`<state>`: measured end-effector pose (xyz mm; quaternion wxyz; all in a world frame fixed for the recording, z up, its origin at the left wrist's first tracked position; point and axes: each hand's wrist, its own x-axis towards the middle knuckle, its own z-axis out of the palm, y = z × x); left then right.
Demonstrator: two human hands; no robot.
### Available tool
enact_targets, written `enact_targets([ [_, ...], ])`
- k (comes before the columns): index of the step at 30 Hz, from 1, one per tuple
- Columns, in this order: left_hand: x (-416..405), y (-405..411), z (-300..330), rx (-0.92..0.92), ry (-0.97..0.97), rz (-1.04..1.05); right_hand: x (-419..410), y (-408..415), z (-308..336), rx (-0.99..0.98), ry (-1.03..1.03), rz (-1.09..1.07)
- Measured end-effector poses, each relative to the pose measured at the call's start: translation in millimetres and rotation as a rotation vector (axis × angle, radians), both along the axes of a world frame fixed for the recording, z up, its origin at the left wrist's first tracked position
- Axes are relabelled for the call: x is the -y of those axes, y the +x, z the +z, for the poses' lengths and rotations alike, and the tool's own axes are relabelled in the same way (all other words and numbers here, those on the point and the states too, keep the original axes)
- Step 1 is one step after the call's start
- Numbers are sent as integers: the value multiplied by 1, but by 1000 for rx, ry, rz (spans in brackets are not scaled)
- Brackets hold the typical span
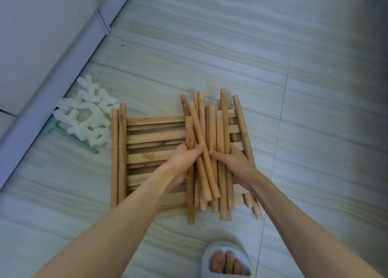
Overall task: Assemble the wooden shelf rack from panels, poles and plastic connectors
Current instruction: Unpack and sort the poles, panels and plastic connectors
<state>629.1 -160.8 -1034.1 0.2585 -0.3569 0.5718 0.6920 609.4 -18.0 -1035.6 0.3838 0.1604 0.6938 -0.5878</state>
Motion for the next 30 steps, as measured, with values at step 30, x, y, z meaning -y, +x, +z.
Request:
enact_targets([
  [30,283,134,67,-473,-134,205,285,41,47,-533,-245,804],
])
